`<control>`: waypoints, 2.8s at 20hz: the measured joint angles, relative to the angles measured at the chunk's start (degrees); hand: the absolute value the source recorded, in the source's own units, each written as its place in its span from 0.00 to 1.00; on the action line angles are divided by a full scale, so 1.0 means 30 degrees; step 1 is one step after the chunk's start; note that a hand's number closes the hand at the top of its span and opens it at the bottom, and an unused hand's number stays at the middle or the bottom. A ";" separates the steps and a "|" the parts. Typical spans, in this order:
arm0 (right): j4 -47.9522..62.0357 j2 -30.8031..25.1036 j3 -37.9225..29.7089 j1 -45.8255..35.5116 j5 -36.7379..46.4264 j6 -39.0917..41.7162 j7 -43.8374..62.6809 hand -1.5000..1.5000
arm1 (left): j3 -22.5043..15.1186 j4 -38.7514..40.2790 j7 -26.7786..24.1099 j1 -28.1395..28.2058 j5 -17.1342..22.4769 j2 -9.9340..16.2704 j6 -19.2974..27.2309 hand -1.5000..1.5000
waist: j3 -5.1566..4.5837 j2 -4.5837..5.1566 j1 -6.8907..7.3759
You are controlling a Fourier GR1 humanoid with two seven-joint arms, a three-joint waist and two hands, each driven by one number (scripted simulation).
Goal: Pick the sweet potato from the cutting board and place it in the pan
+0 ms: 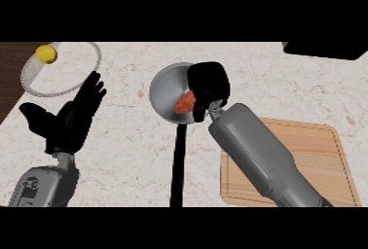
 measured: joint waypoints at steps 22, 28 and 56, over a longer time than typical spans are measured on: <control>0.1029 0.0131 0.5331 -0.9485 -0.3441 -0.3069 1.1629 1.00 | -0.0044 0.1219 -0.0368 -0.1079 -0.0297 -0.0305 0.0051 0.50 | 0.0001 0.0389 -0.0010; 0.2439 0.0137 0.5383 -0.9349 -0.3376 -0.5029 1.1403 1.00 | 0.0462 0.0974 -0.0408 -0.0672 -0.0194 -0.0054 0.0169 0.50 | 0.0040 0.0372 -0.0765; 1.0865 0.0346 0.3840 -0.4605 -0.9988 -1.4818 0.4563 0.00 | 0.0636 -0.0195 0.0042 -0.0173 -0.0283 -0.0194 0.0200 0.50 | 0.0105 0.0611 -0.0943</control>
